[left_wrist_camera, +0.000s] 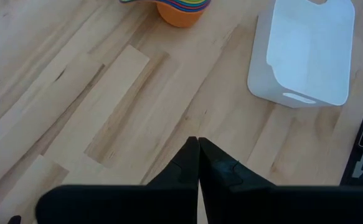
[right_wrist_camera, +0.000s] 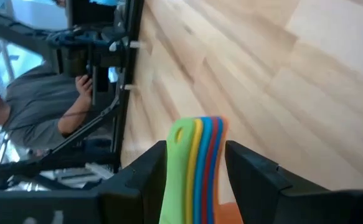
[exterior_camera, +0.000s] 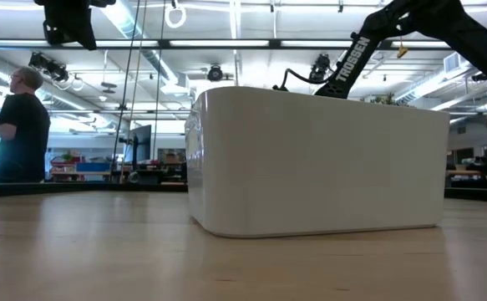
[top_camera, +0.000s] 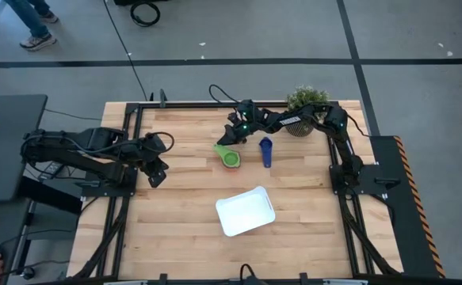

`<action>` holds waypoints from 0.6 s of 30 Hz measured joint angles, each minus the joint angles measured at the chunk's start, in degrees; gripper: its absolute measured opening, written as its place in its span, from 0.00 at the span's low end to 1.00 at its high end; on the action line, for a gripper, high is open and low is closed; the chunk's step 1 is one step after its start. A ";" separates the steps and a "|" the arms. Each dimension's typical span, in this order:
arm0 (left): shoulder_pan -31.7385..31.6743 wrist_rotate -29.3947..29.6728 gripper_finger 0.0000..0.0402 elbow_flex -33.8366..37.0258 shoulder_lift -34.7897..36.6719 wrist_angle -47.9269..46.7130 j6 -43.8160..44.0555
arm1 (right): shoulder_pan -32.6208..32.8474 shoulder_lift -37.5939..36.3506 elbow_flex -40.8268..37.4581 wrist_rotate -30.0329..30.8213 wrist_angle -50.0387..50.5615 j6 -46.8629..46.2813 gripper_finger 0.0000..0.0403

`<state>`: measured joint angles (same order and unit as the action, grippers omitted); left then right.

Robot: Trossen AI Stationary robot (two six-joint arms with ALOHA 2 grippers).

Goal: Nest measuring cups in basket
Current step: Stack the violet measuring cup into the green measuring cup

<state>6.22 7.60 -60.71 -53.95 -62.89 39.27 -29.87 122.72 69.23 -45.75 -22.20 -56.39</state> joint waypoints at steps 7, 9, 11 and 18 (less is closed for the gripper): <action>0.01 0.01 0.02 0.00 -0.01 0.00 0.01 | -1.21 -0.42 0.00 -6.36 0.49 2.52 0.39; 0.01 0.02 0.02 0.00 -0.02 0.00 0.02 | -1.45 -1.29 0.00 -7.58 0.63 2.64 0.38; 0.02 0.02 0.02 0.00 -0.02 0.00 0.02 | -1.57 -2.44 0.00 -9.35 0.53 2.85 0.36; 0.00 0.02 0.02 0.00 -0.02 0.01 0.11 | -1.85 -8.35 0.00 -15.07 0.54 3.25 0.33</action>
<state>6.22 7.62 -60.71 -53.98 -62.88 39.38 -31.73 114.36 69.23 -60.82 -21.65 -53.15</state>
